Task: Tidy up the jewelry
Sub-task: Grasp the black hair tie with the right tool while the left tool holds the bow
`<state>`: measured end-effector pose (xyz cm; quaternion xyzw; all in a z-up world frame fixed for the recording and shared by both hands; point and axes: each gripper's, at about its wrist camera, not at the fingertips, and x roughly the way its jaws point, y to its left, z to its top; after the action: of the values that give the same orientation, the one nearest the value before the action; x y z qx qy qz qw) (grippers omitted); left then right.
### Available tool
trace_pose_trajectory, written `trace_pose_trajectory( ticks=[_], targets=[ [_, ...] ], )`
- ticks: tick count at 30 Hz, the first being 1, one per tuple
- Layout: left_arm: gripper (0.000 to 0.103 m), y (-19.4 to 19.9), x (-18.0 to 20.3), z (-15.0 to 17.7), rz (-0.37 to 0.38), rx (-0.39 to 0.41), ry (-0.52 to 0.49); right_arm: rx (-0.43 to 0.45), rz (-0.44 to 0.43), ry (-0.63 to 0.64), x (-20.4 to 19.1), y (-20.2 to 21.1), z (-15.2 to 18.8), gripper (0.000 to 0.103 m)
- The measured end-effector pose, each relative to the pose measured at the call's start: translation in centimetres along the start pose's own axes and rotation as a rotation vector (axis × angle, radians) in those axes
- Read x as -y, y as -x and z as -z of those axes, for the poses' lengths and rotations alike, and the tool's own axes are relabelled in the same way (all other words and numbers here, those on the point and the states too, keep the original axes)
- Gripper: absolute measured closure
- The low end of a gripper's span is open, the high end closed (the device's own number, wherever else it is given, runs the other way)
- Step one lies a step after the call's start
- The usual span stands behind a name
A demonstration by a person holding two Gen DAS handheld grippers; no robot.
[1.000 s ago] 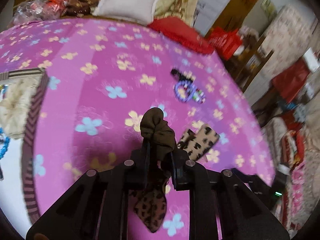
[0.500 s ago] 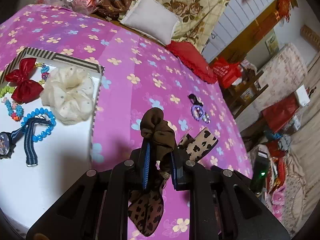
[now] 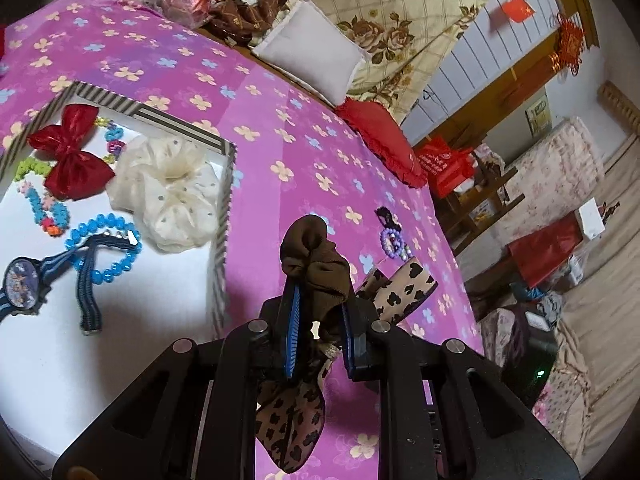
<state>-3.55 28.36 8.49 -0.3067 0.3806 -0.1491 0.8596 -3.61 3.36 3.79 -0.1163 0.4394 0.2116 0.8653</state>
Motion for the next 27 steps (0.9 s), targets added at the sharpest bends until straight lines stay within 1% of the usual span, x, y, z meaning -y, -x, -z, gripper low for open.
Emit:
trace_pose_trajectory(
  ticks=[2,4,6,8,9,10,11,14,16,20,22,26,27],
  targets=[
    [0.087,0.6,-0.4,-0.1,-0.034,0.015,0.004,-0.007,0.036,-0.033,1.6,-0.1,0.1,0.024],
    [0.087,1.4,-0.9,-0.2,-0.100,0.035,0.000,-0.006,0.092,-0.062,3.7,-0.2,0.0,0.024],
    [0.087,2.1,-1.4,-0.3,-0.182,0.052,-0.015,0.000,0.174,-0.100,6.9,-0.5,-0.6,0.024],
    [0.087,2.3,-1.7,-0.2,-0.213,0.053,-0.015,0.000,0.244,-0.146,10.4,-1.1,-1.7,0.024],
    [0.087,2.2,-1.9,-0.2,-0.214,0.048,-0.009,0.000,0.267,-0.167,11.8,-1.3,-2.3,0.026],
    [0.087,2.0,-2.1,-0.1,-0.210,0.041,-0.005,-0.002,0.298,-0.201,13.9,-2.0,-3.3,0.028],
    [0.087,1.7,-2.2,0.0,-0.204,0.031,-0.006,-0.005,0.307,-0.224,15.2,-2.4,-4.0,0.031],
    [0.087,0.7,-1.7,0.2,-0.181,0.012,-0.031,-0.016,0.313,-0.315,19.2,-3.9,-6.3,0.033],
    [0.087,-0.2,-1.2,0.3,-0.160,0.001,-0.045,-0.025,0.323,-0.351,21.5,-5.4,-8.6,0.033],
    [0.087,-2.3,-0.3,0.8,-0.096,-0.041,-0.069,-0.048,0.326,-0.339,23.4,-8.5,-12.7,0.033],
    [0.087,-3.1,-0.1,1.1,-0.081,-0.060,-0.075,-0.060,0.331,-0.329,24.1,-10.3,-14.4,0.033],
    [0.087,-4.8,0.2,1.5,-0.063,-0.104,-0.080,-0.113,0.371,-0.285,24.4,-13.6,-15.5,0.033],
    [0.087,-5.1,0.2,1.6,-0.066,-0.112,-0.084,-0.088,0.374,-0.289,24.6,-13.7,-15.6,0.040]
  ],
)
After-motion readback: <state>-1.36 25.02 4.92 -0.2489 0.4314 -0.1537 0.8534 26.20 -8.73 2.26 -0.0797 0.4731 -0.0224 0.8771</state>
